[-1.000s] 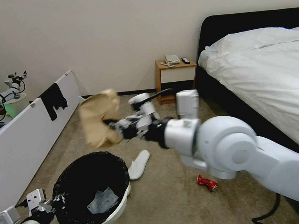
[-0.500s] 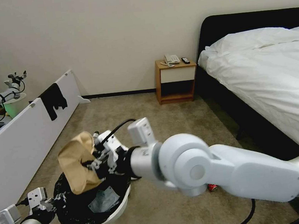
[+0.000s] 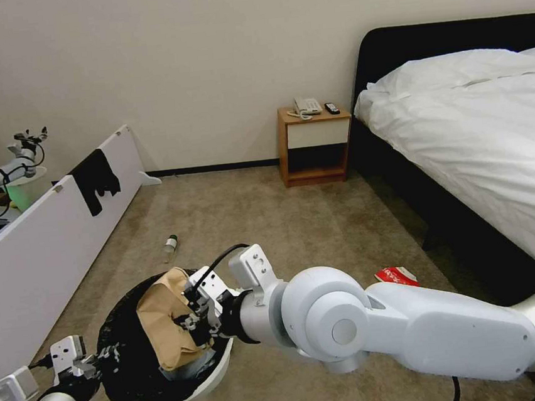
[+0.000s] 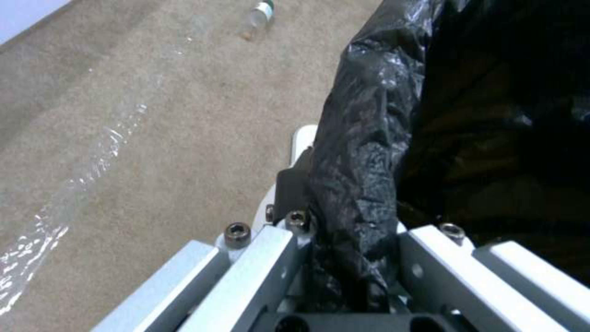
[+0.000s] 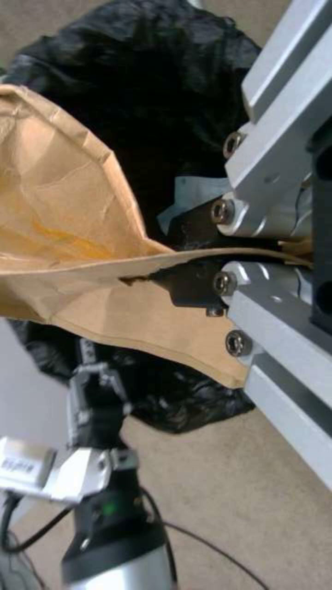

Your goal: Pick up the trash bin, then pick up the garbage from the floor and place it into the trash bin.

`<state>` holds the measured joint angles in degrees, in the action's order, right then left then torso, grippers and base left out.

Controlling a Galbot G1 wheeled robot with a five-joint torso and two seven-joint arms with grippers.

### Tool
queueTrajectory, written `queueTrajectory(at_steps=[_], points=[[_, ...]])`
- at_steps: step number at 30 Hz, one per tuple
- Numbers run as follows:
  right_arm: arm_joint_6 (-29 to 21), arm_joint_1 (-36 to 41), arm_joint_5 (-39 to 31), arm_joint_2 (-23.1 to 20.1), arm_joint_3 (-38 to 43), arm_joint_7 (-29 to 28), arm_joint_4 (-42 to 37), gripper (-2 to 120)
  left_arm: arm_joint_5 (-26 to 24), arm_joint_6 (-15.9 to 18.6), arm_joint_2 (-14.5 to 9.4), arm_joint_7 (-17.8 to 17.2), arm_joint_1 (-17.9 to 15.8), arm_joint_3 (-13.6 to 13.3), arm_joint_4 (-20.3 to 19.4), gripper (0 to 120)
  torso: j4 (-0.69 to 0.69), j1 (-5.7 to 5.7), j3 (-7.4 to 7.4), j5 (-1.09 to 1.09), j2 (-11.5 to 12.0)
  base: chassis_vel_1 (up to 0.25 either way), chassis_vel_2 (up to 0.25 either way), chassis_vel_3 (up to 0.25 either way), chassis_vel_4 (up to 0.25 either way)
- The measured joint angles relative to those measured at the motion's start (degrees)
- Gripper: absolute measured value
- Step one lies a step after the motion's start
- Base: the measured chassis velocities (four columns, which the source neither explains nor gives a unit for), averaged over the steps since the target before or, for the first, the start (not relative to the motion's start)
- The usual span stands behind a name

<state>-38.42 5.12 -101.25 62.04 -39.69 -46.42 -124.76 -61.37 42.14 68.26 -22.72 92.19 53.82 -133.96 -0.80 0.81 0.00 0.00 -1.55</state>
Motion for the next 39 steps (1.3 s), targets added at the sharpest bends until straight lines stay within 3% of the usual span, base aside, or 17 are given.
queueTrajectory(at_steps=[8, 17, 34, 39], points=[[-0.18, 1.32, 1.16, 1.75, -0.63, -1.29, 1.54, 0, 0.28, 0.0, 0.42, 0.26, 0.19, -0.07, -0.11, 2, 0.0, 0.0, 0.0, 0.0, 0.0, 0.0, 0.0, 0.0, 0.0], [-0.05, 1.44, 3.63, 6.89, -2.35, -0.44, 8.23, 0, 0.74, 0.0, 0.63, 0.81, 0.33, -0.05, -0.29, 2, 0.01, 0.0, 0.0, -0.01, 0.0, 0.0, 0.0, 0.0, 0.0], [0.05, 3.3, 4.84, 6.55, -3.18, -1.79, 9.67, 0, 0.96, 0.0, 0.52, 0.97, -0.15, -0.15, 0.56, 2, 0.0, 0.0, 0.0, 0.0, 0.0, 0.0, 0.0, 0.0, 0.0], [0.07, 3.37, 4.8, 6.66, -3.12, -2.36, 9.49, 13, 1.14, 0.0, 0.56, 1.02, -0.14, -0.16, 0.6, 2, 0.0, 0.0, 0.0, 0.0, -0.01, 0.0, 0.0, 0.0, 0.0]])
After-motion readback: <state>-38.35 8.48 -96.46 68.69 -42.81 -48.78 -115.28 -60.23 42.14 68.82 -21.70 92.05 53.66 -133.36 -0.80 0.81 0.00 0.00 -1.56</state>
